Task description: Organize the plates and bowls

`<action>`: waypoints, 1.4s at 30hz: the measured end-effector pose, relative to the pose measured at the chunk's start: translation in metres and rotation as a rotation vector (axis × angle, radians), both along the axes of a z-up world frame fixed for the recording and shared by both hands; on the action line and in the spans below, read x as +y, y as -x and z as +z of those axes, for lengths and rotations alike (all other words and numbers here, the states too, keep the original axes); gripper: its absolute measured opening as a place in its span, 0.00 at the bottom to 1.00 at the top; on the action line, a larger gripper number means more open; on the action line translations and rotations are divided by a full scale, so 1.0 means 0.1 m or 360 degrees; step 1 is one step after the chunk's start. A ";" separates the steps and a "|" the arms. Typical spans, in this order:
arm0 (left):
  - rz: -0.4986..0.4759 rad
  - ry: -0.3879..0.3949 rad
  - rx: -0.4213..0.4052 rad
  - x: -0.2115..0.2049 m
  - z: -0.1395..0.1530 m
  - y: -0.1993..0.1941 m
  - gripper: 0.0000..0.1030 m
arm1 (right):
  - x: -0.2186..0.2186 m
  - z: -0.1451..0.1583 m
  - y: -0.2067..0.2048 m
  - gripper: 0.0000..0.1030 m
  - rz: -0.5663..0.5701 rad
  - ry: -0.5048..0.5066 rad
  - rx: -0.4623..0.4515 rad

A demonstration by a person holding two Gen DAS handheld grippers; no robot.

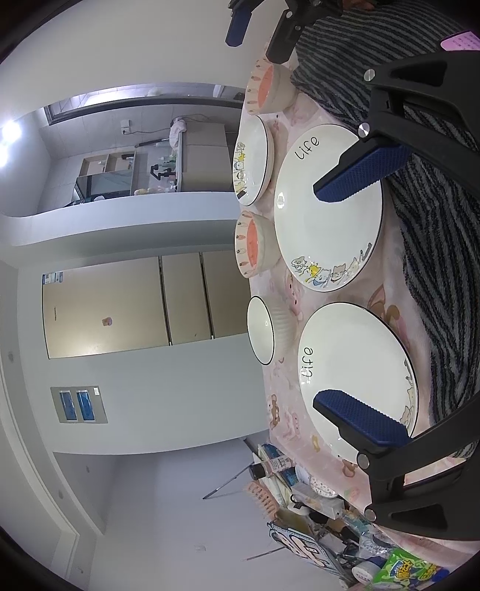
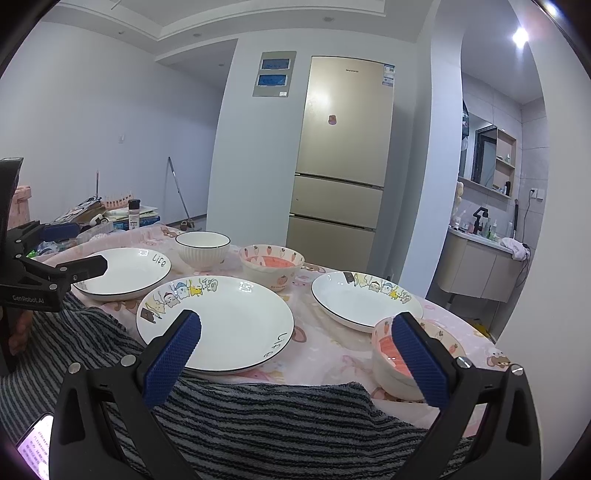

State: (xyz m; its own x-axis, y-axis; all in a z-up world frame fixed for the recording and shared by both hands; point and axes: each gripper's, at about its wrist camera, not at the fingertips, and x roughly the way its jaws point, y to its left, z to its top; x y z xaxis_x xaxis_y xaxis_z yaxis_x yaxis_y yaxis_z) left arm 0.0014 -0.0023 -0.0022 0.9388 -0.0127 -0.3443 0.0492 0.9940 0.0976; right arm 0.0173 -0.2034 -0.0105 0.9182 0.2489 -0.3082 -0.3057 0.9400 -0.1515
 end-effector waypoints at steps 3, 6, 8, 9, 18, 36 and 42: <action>0.0000 0.0000 0.0001 -0.01 0.00 0.00 1.00 | 0.00 0.00 0.00 1.00 -0.0001 -0.0001 0.0000; 0.0000 0.0001 0.0000 -0.01 0.00 0.00 1.00 | 0.00 0.00 0.00 1.00 -0.0001 -0.0001 0.0001; 0.0000 0.0001 0.0000 0.00 0.00 0.00 1.00 | 0.00 0.00 0.00 1.00 0.0001 0.0000 -0.0001; 0.0000 0.0001 0.0001 -0.01 0.00 0.00 1.00 | 0.00 0.00 0.00 1.00 0.0001 0.0001 -0.0001; -0.0001 -0.0001 0.0000 -0.01 0.00 0.00 1.00 | 0.01 -0.01 0.00 1.00 0.0003 -0.0012 0.0008; -0.0001 -0.0002 0.0001 0.00 0.00 0.00 1.00 | 0.01 -0.02 -0.01 1.00 0.0004 -0.0010 0.0012; -0.0001 -0.0003 0.0001 0.00 0.00 0.00 1.00 | 0.01 -0.02 -0.01 1.00 0.0013 -0.0011 0.0016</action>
State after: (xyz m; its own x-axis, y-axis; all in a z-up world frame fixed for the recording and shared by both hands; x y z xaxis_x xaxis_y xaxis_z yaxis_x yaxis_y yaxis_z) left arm 0.0014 -0.0027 -0.0022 0.9386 -0.0126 -0.3447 0.0498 0.9938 0.0992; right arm 0.0184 -0.2021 -0.0124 0.9130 0.2587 -0.3154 -0.3149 0.9384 -0.1420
